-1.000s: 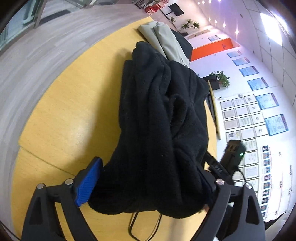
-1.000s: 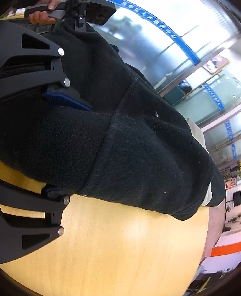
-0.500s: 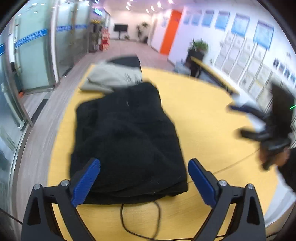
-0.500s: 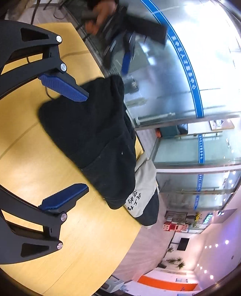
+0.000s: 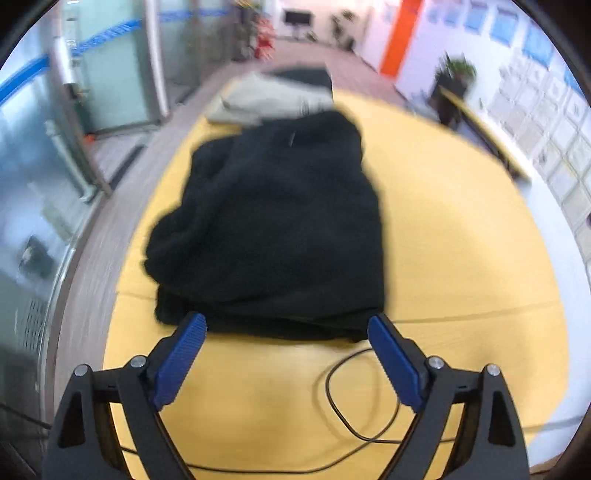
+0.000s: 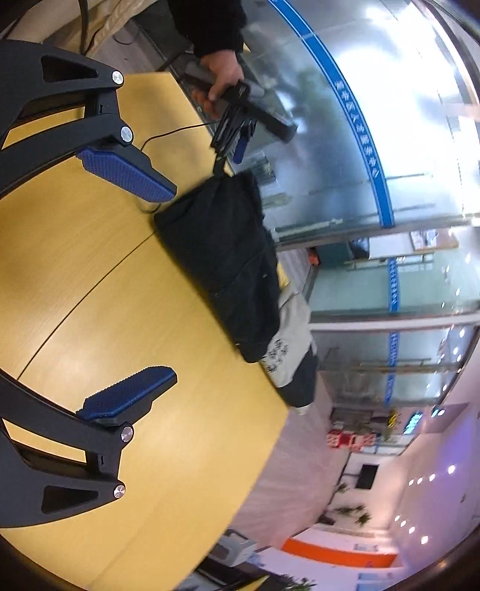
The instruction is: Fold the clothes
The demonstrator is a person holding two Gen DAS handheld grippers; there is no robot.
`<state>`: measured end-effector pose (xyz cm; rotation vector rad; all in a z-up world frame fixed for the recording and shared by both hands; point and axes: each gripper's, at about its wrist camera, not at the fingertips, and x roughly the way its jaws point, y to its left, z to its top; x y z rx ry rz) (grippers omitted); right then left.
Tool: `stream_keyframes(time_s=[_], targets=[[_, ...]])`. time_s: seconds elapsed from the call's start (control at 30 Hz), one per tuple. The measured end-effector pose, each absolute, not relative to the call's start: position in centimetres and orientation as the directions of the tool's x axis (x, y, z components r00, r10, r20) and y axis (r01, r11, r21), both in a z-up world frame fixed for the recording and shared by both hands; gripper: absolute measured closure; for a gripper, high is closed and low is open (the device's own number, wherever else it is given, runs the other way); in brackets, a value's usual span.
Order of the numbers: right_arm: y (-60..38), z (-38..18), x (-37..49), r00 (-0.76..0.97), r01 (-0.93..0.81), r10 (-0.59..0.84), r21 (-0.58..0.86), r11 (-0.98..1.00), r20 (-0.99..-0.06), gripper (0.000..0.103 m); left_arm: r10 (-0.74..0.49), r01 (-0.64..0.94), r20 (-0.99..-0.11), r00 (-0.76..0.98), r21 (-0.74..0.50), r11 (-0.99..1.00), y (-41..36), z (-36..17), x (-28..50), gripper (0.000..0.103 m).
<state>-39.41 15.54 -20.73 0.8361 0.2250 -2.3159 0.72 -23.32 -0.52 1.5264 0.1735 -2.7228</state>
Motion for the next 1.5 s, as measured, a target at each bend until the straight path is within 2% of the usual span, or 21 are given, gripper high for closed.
stream_keyframes(time_s=[0.07,0.17,0.27,0.43,0.63,1.03,1.2,1.37,1.5], targets=[[15.3,-19.4,-38.7,-0.578,0.655,-0.549,0.057,-0.753,-0.604,0.0,-0.011,0.124,-0.826,-0.563,-0.071,-0.99,-20.8,3.3,3.8,0.004],[13.2,-19.2,-38.9,-0.542,0.678,-0.551,0.057,-0.733,-0.635,0.0,-0.075,0.187,-0.797,-0.599,-0.048,-0.981,-18.1,5.6,6.1,0.001],[10.3,-20.8,-39.2,-0.501,0.713,-0.565,0.059,-0.699,-0.655,0.0,-0.161,0.26,-0.794,-0.587,0.003,-0.966,-16.3,4.3,6.6,0.001],[5.8,-25.1,-40.8,-0.448,0.716,-0.543,0.079,-0.694,-0.71,0.0,-0.153,0.307,-0.831,-0.535,-0.023,-0.952,-16.2,0.5,5.2,0.001],[2.3,-27.8,-43.4,-0.428,0.697,-0.497,0.075,-0.713,-0.755,0.0,-0.216,0.356,-0.822,-0.527,0.017,-0.934,-17.6,0.7,4.5,0.001],[0.8,-29.9,-46.9,-0.441,0.678,-0.458,0.048,-0.733,-0.772,0.0,-0.208,0.304,-0.844,-0.495,0.056,-0.951,-20.7,-0.4,0.3,0.0],[-0.3,-31.3,-48.1,-0.427,0.686,-0.448,0.042,-0.727,-0.786,0.0,-0.172,0.274,-0.869,-0.464,0.044,-0.961,-21.5,-2.5,-1.6,0.0],[-1.2,-32.2,-49.1,-0.42,0.689,-0.442,0.038,-0.724,-0.793,0.0,-0.201,0.29,-0.862,-0.466,0.066,-0.955,-22.4,-4.1,-2.7,0.0],[-1.8,-32.5,-49.5,-0.414,0.697,-0.441,0.035,-0.716,-0.796,0.0,-0.157,0.283,-0.861,-0.484,0.015,-0.959,-23.4,-4.2,-3.2,0.0]])
